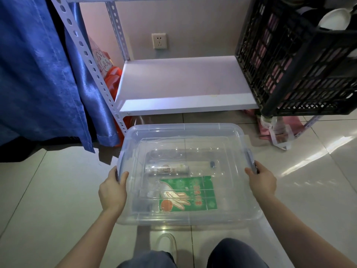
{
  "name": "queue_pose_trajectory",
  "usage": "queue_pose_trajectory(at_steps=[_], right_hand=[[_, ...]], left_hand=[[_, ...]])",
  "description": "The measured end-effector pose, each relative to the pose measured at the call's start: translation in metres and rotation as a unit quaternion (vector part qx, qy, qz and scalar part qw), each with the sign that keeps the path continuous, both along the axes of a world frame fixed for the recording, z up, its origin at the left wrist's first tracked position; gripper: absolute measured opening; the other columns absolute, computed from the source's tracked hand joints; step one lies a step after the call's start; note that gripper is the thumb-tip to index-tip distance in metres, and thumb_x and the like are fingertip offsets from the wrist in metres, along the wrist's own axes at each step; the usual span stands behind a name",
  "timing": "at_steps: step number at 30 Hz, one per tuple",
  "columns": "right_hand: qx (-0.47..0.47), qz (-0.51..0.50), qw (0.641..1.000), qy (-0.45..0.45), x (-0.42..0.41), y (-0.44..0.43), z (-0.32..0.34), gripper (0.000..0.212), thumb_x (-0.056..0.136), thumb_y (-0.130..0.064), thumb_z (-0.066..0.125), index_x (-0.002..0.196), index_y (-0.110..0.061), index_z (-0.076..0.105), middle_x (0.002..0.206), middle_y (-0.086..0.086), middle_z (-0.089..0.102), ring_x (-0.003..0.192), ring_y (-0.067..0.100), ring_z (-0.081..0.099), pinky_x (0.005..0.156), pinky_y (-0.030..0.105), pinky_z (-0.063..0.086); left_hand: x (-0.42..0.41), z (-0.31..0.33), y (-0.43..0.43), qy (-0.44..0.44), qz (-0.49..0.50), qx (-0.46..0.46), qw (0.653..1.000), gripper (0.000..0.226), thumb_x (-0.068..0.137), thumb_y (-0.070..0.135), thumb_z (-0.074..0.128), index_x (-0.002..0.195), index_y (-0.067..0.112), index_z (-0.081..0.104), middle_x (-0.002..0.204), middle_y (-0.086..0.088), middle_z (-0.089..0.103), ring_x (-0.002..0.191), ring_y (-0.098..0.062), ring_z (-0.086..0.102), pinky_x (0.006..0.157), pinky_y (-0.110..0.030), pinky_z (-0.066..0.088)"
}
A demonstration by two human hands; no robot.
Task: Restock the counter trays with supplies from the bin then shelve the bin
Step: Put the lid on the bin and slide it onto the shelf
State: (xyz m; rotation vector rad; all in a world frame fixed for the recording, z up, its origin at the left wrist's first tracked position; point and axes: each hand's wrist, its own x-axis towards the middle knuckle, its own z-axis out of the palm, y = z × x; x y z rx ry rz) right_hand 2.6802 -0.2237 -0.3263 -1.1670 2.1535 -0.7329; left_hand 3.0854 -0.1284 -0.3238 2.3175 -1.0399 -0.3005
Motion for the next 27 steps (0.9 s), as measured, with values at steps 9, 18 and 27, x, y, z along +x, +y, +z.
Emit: queue_pose_trajectory(at_steps=[9, 18, 27], right_hand=[[0.069, 0.052, 0.992, -0.086, -0.008, 0.026, 0.007, 0.057, 0.094, -0.036, 0.054, 0.144, -0.040, 0.027, 0.114, 0.000, 0.051, 0.094, 0.030, 0.064, 0.078, 0.049, 0.058], [0.060, 0.092, 0.988, -0.113, -0.023, 0.050, 0.038, 0.062, 0.093, -0.036, 0.058, 0.146, -0.038, 0.028, 0.128, 0.007, 0.053, 0.080, 0.021, 0.066, 0.063, 0.041, 0.059], [-0.086, 0.130, 0.975, -0.157, -0.040, 0.041, 0.145, 0.066, 0.085, -0.024, 0.070, 0.141, -0.037, 0.038, 0.131, 0.007, 0.054, 0.110, 0.032, 0.061, 0.085, 0.054, 0.055]], left_hand=[[0.005, 0.000, 0.016, 0.161, -0.029, 0.042, 0.986, 0.052, 0.092, 0.044, 0.054, 0.139, 0.034, 0.033, 0.104, -0.005, 0.056, 0.091, -0.036, 0.061, 0.082, -0.047, 0.054], [0.006, 0.026, 0.051, 0.234, -0.028, 0.021, 0.972, 0.058, 0.090, 0.031, 0.062, 0.142, 0.033, 0.037, 0.103, -0.011, 0.063, 0.082, -0.029, 0.065, 0.068, -0.046, 0.059], [0.002, 0.128, 0.039, 0.236, -0.040, -0.099, 0.966, 0.049, 0.084, 0.033, 0.069, 0.126, 0.043, 0.045, 0.099, -0.006, 0.066, 0.081, -0.025, 0.067, 0.066, -0.047, 0.060]])
